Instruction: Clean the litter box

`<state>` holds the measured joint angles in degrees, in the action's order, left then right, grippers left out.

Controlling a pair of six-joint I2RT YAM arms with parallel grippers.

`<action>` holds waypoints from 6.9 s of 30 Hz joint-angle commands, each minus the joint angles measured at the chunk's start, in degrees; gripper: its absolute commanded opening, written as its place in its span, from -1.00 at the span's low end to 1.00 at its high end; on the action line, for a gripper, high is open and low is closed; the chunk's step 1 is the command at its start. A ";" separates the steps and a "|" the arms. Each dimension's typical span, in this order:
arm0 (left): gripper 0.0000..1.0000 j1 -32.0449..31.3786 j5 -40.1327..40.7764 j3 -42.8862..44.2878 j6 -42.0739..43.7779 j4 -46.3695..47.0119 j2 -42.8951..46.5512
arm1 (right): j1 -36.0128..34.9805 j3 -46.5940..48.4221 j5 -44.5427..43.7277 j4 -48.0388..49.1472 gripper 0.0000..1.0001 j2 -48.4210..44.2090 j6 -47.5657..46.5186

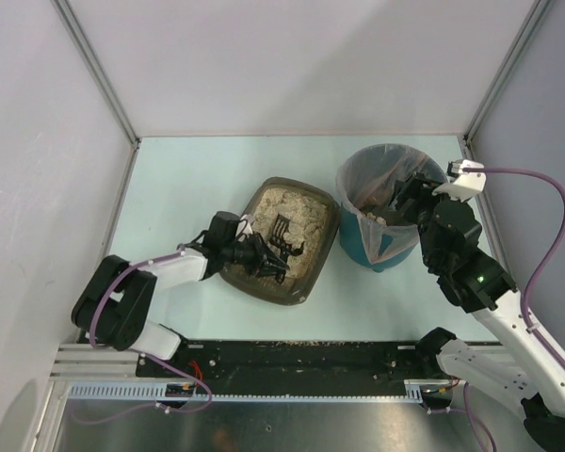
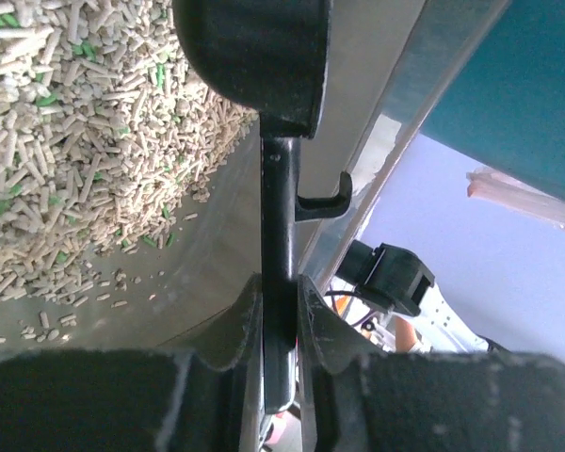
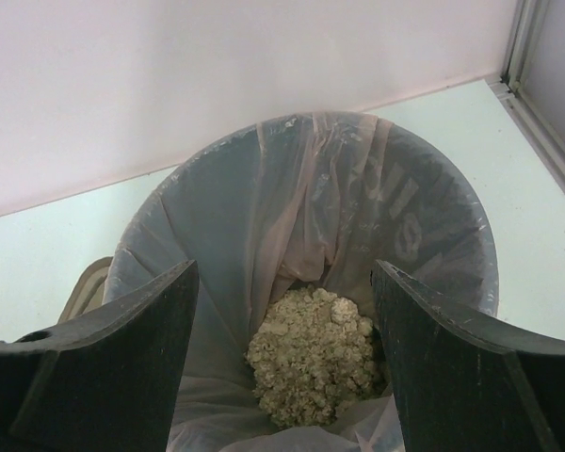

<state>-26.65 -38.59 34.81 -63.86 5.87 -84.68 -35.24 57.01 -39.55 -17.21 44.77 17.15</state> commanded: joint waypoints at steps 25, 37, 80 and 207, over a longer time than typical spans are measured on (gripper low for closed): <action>-1.00 2.13 -7.64 -7.65 -5.84 1.87 18.58 | 0.09 -0.06 1.84 2.97 0.56 1.19 2.54; -1.00 6.01 -7.38 -9.23 -6.02 0.46 24.92 | 0.00 -0.15 2.28 3.15 0.56 1.28 2.45; -1.00 1.07 -6.06 -14.41 -16.22 7.94 26.59 | 0.09 -0.06 4.48 6.49 0.56 2.95 -0.97; -1.00 8.81 -13.12 -31.36 -40.82 68.32 20.87 | -0.70 -0.15 3.08 8.25 0.55 1.90 -2.12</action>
<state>-20.03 -52.14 3.92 -106.52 73.01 -65.93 -35.79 57.01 -35.66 -11.22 46.72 15.66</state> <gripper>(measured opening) 0.187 0.774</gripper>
